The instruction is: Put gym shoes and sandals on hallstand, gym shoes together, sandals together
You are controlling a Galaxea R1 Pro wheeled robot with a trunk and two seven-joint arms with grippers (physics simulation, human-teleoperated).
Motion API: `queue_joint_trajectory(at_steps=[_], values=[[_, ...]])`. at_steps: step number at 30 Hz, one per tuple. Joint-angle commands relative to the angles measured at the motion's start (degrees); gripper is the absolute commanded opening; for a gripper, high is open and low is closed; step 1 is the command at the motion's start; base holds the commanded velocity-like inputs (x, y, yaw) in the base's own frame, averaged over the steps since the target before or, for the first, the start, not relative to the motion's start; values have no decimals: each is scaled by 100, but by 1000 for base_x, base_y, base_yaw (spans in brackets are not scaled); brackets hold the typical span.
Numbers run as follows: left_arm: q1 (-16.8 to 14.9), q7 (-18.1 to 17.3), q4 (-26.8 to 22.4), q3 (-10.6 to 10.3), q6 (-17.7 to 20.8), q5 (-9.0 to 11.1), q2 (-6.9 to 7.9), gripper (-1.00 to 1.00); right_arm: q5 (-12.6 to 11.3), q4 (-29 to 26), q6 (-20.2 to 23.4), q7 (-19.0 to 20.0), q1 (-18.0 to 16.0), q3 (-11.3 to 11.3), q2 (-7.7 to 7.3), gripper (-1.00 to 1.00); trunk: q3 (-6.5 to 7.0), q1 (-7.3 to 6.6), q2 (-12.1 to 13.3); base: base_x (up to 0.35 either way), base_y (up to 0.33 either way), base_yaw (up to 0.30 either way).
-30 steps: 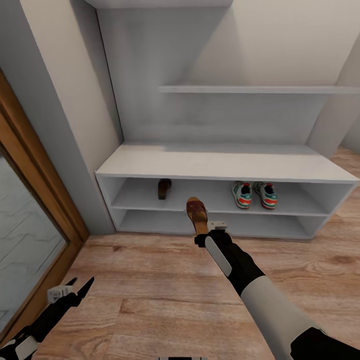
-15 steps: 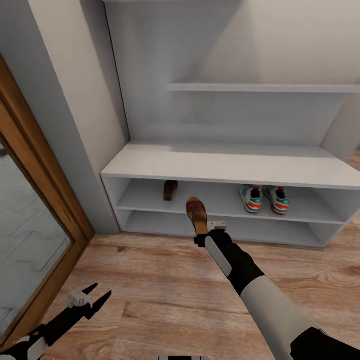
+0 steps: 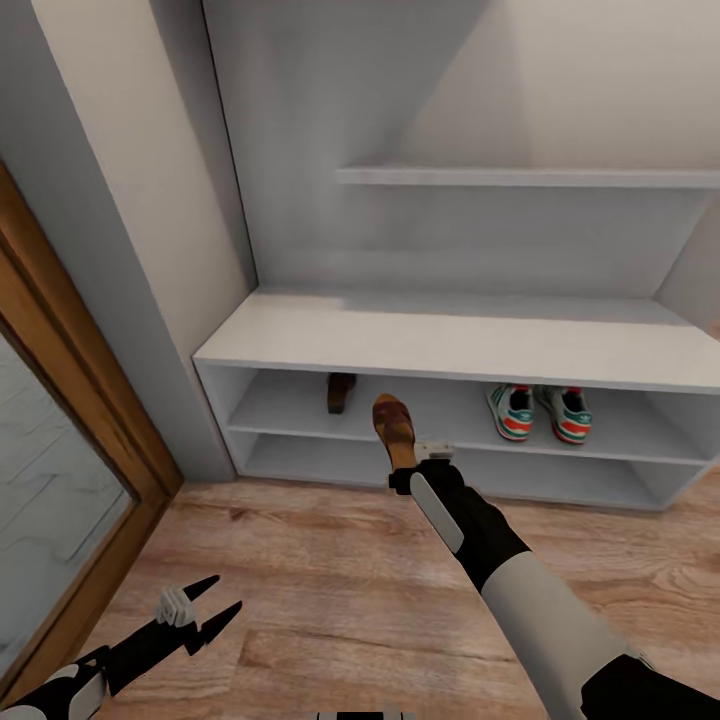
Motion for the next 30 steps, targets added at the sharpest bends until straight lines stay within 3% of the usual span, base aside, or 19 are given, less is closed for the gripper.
queue_joint_trajectory(at_steps=[1, 13, 23, 30], values=[[-3, -19, 4, 7, -21, 3, 1, 100, -76, -5, 2, -77, -5, 16, -2, -100, -5, 2, -2, 300, 0, 0], [-4, -20, 4, -2, -21, -6, -7, 100, -82, 6, 2, -60, 2, 17, -2, -100, -5, 2, -2, 97, 2, 0], [-3, -20, 4, -2, -21, -23, -100, 100, -78, 21, -4, -52, 12, 22, -2, -100, -5, 2, -2, 235, 140, 0], [-3, -20, 3, -2, -21, -24, -105, 100, -85, 21, -24, -47, 20, 18, 1, -100, -5, 2, -2, 77, 29, 0]])
